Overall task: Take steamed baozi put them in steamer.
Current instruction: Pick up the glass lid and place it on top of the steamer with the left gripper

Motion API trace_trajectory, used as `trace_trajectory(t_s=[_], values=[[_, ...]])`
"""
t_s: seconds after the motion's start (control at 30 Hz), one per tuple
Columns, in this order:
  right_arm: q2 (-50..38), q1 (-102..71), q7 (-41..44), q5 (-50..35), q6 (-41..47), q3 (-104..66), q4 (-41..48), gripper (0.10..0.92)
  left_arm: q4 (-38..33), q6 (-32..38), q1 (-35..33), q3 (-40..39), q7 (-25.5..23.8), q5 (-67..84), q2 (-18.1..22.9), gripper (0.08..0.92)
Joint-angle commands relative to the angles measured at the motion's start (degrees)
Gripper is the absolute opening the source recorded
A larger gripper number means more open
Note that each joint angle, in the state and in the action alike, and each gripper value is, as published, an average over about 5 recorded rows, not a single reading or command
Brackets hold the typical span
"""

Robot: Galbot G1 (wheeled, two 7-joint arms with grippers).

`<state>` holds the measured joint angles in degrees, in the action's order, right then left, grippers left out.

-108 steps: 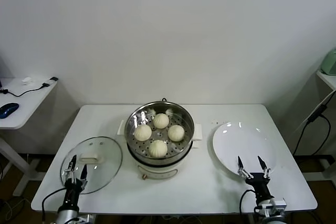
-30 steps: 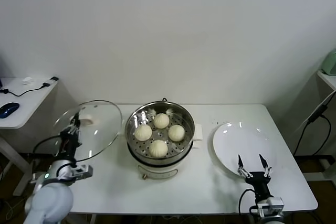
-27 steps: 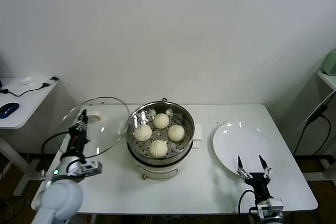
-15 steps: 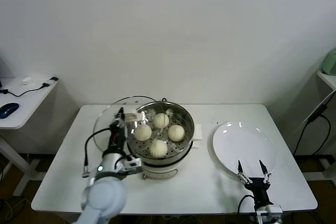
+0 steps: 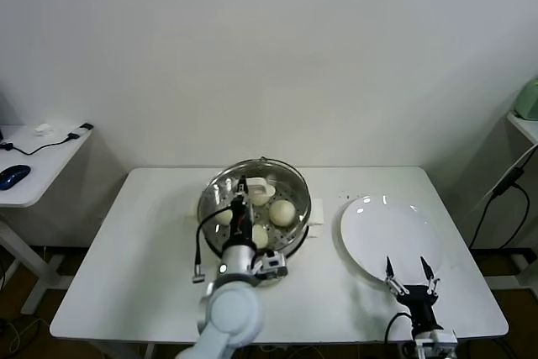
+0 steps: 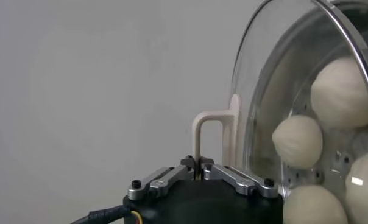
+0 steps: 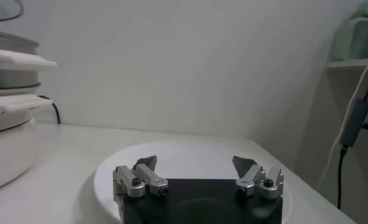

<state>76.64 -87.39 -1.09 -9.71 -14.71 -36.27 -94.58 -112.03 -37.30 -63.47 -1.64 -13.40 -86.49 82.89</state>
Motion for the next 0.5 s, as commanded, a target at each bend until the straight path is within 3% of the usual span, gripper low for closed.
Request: trace_trajectory(t_s=[0.03, 0.5], values=[[0.15, 0.41, -0.44, 0.00, -0.73, 0.04, 0.43, 0.823, 3.29, -1.40, 1.45, -3.67, -0.77, -3.46, 3.86, 0.133], [0.39, 0.63, -1.46, 0.71, -1.74, -0.26, 0.57, 0.823, 7.25, -0.67, 1.95, -1.84, 0.05, -6.56, 2.52, 0.133]])
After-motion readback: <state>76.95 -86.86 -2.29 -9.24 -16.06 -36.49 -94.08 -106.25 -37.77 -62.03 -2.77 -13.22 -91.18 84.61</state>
